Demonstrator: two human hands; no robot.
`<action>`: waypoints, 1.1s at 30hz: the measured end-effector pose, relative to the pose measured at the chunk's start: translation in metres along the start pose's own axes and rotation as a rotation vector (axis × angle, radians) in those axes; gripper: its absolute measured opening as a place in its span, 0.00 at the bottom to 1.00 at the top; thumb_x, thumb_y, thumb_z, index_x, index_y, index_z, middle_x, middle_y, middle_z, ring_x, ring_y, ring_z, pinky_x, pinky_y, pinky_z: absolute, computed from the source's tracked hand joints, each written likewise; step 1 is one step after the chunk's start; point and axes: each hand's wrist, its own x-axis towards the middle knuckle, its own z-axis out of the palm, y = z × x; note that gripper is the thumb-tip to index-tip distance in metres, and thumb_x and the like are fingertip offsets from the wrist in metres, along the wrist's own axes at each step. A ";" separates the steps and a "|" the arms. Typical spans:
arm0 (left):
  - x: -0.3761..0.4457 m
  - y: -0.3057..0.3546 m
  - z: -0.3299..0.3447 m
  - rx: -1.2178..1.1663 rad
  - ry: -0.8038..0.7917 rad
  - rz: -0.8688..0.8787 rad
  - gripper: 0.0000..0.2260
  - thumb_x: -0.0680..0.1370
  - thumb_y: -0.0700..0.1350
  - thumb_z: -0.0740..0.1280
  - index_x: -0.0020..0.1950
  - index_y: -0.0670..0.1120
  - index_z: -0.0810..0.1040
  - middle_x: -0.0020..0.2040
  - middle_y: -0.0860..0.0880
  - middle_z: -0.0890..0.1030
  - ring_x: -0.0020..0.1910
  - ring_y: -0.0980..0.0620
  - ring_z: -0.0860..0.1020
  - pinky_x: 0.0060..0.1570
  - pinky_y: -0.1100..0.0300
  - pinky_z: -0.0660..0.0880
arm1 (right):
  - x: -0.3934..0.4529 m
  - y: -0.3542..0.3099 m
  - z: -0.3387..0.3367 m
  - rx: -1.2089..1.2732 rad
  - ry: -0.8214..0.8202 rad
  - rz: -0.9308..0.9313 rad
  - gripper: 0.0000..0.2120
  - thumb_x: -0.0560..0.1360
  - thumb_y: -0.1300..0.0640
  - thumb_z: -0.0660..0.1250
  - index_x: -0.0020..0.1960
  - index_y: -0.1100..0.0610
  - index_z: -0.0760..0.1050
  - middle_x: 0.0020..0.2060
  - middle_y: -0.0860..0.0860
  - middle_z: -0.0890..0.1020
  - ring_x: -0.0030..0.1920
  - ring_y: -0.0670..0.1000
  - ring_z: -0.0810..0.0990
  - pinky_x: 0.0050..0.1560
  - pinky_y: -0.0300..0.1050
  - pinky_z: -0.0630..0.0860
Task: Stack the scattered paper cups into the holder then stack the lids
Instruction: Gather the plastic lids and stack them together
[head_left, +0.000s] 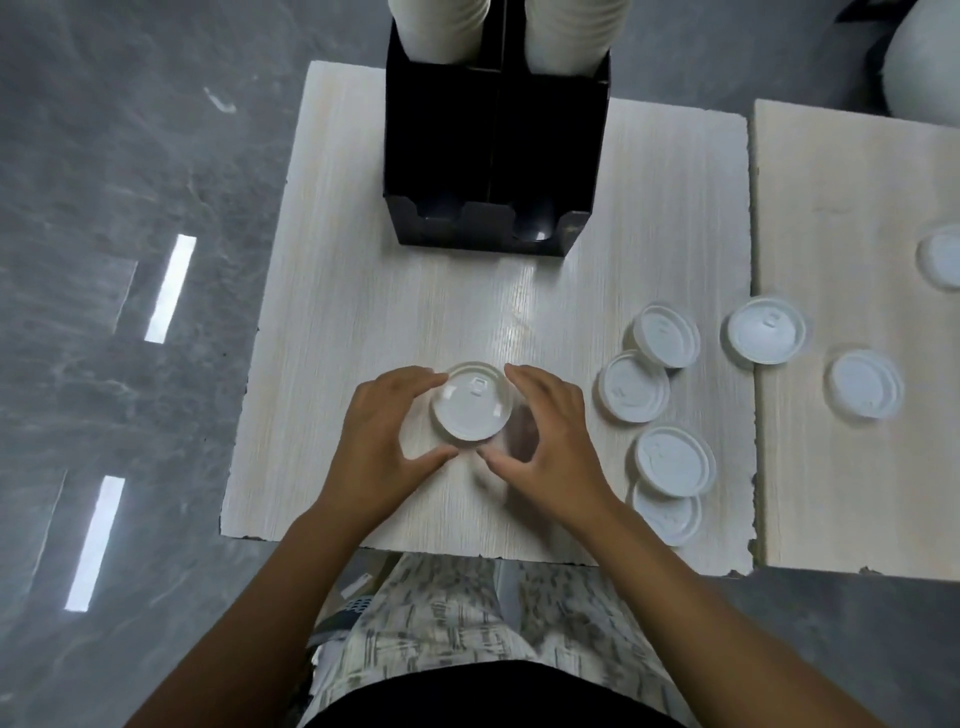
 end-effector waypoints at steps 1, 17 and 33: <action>0.000 0.003 -0.002 0.015 0.004 0.008 0.32 0.72 0.61 0.76 0.72 0.52 0.73 0.71 0.53 0.76 0.70 0.52 0.72 0.73 0.68 0.55 | -0.005 0.000 -0.006 0.021 0.016 0.015 0.40 0.71 0.49 0.79 0.78 0.51 0.65 0.72 0.41 0.67 0.74 0.44 0.62 0.73 0.37 0.62; 0.136 0.109 0.080 -0.095 -0.248 0.110 0.36 0.72 0.52 0.80 0.77 0.59 0.68 0.69 0.62 0.70 0.63 0.60 0.73 0.65 0.55 0.75 | -0.006 0.096 -0.136 0.065 0.381 0.327 0.37 0.70 0.46 0.81 0.75 0.46 0.69 0.70 0.42 0.71 0.64 0.46 0.75 0.61 0.41 0.77; 0.165 0.128 0.113 -0.136 -0.281 0.035 0.31 0.70 0.50 0.83 0.70 0.54 0.76 0.62 0.62 0.77 0.57 0.68 0.76 0.51 0.75 0.73 | 0.023 0.107 -0.150 0.171 0.207 0.276 0.41 0.70 0.50 0.81 0.77 0.51 0.66 0.65 0.44 0.74 0.56 0.39 0.75 0.54 0.27 0.71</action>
